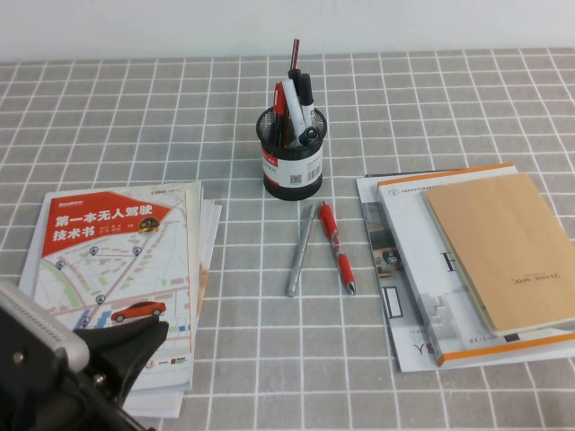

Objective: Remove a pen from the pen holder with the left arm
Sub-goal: 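Take a marker out of the pen holder and lay it on the table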

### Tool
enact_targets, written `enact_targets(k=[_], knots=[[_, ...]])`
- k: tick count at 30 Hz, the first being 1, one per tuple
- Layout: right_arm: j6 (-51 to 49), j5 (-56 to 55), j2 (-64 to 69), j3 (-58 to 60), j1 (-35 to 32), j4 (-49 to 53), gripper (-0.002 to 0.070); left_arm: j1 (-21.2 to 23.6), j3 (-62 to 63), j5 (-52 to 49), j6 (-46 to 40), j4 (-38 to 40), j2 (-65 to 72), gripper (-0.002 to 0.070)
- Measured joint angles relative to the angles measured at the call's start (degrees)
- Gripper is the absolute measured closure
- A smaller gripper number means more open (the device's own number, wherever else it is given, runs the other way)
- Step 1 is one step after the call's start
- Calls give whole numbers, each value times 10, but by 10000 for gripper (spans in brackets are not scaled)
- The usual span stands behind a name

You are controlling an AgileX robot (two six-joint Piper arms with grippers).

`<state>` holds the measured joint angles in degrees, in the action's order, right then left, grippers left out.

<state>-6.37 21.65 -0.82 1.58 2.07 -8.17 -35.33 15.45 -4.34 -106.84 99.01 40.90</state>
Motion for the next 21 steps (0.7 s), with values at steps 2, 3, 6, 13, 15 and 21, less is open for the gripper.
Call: enact_targets(k=[2,3,6,13,15,21], knots=[[0,0,0,0,0,0,689,0,-3,-1,16,0,0,674],[0,0,0,0,0,0,689,0,-4,-1,23,0,0,674],[0,0,0,0,0,0,689,0,-7,-2,40,0,0,675],[0,0,0,0,0,0,689,0,-12,-5,49,0,-1,675],[0,0,0,0,0,0,689,0,-17,0,49,0,-1,675],[0,0,0,0,0,0,689,0,-31,33,69,0,-36,675]])
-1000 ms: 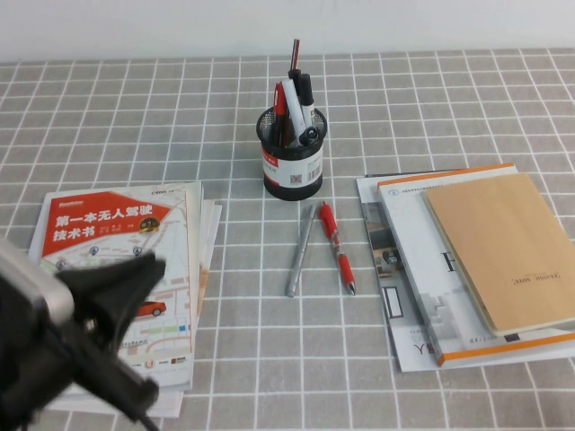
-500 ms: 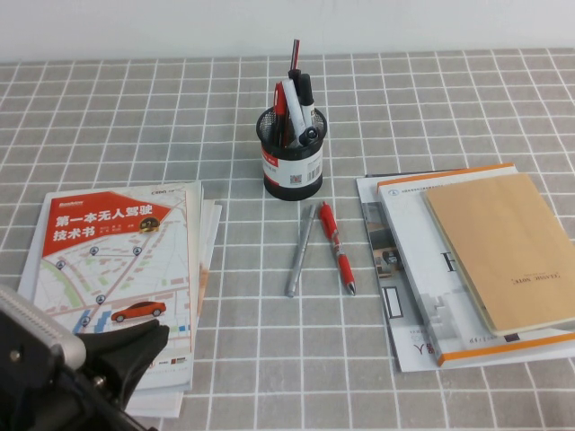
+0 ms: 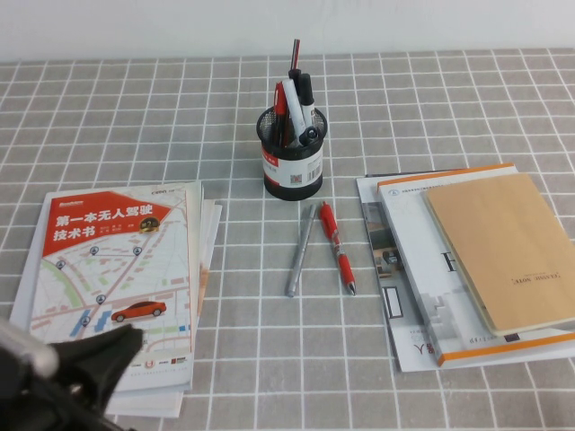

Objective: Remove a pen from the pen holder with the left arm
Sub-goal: 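Take a marker out of the pen holder and lay it on the table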

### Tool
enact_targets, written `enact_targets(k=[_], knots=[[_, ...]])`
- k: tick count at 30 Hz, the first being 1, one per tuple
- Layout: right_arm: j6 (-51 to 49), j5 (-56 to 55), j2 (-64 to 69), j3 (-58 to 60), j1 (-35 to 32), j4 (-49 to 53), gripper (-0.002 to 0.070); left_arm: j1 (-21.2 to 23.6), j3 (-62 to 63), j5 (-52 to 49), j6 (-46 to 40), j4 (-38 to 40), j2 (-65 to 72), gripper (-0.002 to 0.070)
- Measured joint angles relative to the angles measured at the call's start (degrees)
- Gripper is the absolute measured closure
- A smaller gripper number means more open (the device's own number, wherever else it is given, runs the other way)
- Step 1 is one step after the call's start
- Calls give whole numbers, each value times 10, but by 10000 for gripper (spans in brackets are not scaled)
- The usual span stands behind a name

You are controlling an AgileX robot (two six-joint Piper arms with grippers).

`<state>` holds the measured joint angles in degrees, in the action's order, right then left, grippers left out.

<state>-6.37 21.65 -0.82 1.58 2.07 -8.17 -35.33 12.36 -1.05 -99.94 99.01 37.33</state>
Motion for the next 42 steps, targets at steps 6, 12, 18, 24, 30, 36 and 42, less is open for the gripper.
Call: enact_targets(k=[6,12,18,24,30,36,42], knots=[[0,0,0,0,0,0,689,0,-44,57,123,-2,-94,675],[0,0,0,0,0,0,689,0,-118,104,393,-139,-203,675],[0,0,0,0,0,0,689,0,-137,153,548,-304,-261,675],[0,0,0,0,0,0,689,0,-137,166,564,-300,-266,675],[0,0,0,0,0,0,689,0,-137,161,546,-297,-266,675],[0,0,0,0,0,0,689,33,-137,109,632,-606,-266,675],[0,0,0,0,0,0,689,144,-137,-17,884,-813,-268,675]])
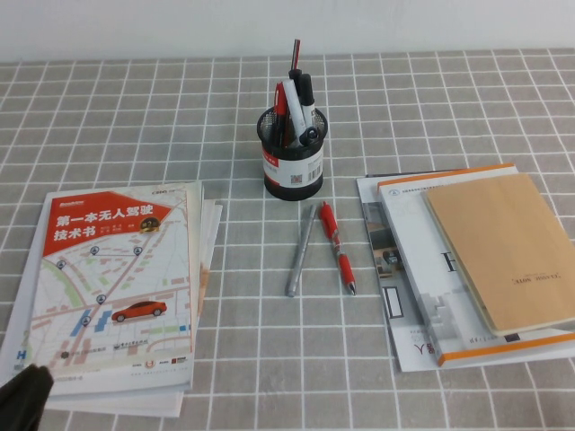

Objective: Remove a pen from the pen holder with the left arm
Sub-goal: 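Take a marker out of the pen holder and lay it on the table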

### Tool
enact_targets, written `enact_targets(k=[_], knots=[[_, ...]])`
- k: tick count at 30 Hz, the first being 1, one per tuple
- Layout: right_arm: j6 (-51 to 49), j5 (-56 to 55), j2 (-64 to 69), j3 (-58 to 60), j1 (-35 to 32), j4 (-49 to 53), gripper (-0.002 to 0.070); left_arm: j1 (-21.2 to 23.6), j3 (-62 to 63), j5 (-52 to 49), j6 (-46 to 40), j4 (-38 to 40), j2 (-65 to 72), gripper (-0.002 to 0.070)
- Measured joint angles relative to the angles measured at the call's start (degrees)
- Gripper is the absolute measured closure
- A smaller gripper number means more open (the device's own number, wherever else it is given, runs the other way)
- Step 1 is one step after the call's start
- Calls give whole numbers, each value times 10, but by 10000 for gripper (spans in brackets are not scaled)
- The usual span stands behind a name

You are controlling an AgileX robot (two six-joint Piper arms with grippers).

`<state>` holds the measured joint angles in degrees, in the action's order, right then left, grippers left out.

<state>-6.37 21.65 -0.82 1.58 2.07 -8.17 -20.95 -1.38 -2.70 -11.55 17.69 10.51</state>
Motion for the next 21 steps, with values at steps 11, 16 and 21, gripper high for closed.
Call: enact_targets(k=[11,16,21], knots=[[0,0,0,0,0,0,689,119,-1,-182,107,-212,-109,675],[0,0,0,0,0,0,689,150,-2,-191,110,-215,-109,675],[0,0,0,0,0,0,689,158,-2,-192,111,-183,-109,675]])
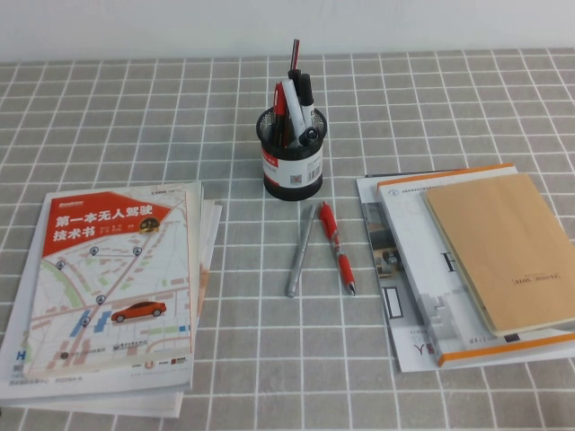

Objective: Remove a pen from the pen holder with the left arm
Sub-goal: 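Take a marker out of the pen holder and lay it on the table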

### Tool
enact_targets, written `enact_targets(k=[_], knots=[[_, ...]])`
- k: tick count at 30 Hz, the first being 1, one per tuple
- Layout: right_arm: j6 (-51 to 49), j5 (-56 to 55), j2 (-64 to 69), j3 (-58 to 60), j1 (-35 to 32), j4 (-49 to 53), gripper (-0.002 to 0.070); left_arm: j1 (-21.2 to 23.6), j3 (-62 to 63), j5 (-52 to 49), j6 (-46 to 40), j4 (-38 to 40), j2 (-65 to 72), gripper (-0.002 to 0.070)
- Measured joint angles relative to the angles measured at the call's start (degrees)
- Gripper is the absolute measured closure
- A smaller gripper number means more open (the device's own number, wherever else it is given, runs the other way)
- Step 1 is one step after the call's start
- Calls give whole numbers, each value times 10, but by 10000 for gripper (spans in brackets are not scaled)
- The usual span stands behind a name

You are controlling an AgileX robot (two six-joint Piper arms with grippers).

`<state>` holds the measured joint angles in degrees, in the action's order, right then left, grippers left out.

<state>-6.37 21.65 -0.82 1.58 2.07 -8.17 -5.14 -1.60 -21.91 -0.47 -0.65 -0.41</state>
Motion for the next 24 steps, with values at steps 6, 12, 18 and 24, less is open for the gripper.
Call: enact_targets(k=[6,12,18,24], knots=[[0,0,0,0,0,0,689,0,0,0,1,19,-1,675],[0,0,0,0,0,0,689,0,0,0,1,19,-1,675],[0,0,0,0,0,0,689,0,0,0,1,19,-2,675],[0,0,0,0,0,0,689,0,0,0,1,19,-3,675]])
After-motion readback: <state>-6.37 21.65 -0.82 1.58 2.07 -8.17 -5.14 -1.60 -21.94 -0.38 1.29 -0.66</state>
